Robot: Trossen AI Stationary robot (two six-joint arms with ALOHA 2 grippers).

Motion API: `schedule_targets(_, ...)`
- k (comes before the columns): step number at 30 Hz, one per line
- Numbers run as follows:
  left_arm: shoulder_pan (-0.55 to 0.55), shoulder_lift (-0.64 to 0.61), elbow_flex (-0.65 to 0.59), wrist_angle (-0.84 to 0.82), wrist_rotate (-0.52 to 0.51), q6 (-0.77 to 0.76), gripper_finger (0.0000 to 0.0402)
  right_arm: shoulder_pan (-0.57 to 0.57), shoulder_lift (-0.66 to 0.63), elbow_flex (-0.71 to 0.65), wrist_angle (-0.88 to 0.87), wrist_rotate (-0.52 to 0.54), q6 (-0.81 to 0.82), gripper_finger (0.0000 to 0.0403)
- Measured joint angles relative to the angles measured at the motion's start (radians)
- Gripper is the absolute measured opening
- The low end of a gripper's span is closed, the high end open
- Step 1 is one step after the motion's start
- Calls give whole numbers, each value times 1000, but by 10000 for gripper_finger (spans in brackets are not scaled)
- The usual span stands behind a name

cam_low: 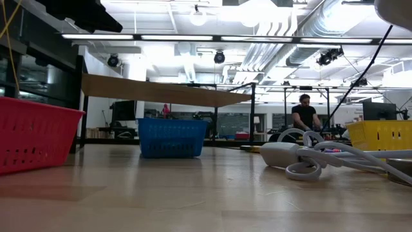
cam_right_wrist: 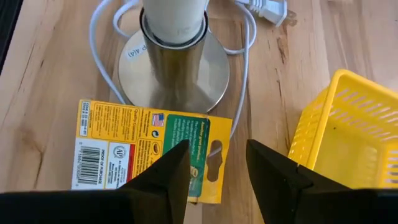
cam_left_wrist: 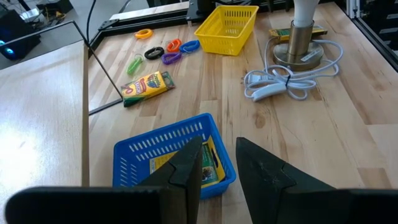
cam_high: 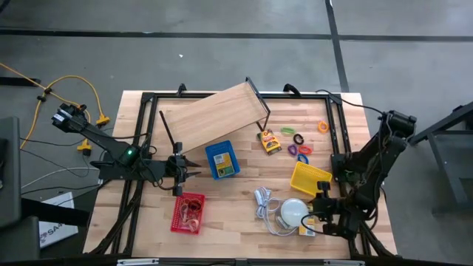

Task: Pick & Place Office Desk Supplies
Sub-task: Put the yellow pack of crayon into the blue bin

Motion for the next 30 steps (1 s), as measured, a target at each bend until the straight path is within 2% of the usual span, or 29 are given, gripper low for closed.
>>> schedule_targets(16,0,0,0,0,0,0,92,12,90,-2,-1,17,70,145)
schedule_targets(24,0,0,0,0,0,0,92,54,92,-104,118,66,155,145)
schedule_targets(30,0,0,1,0,0,0,92,58,92,-117,111,79,178,145)
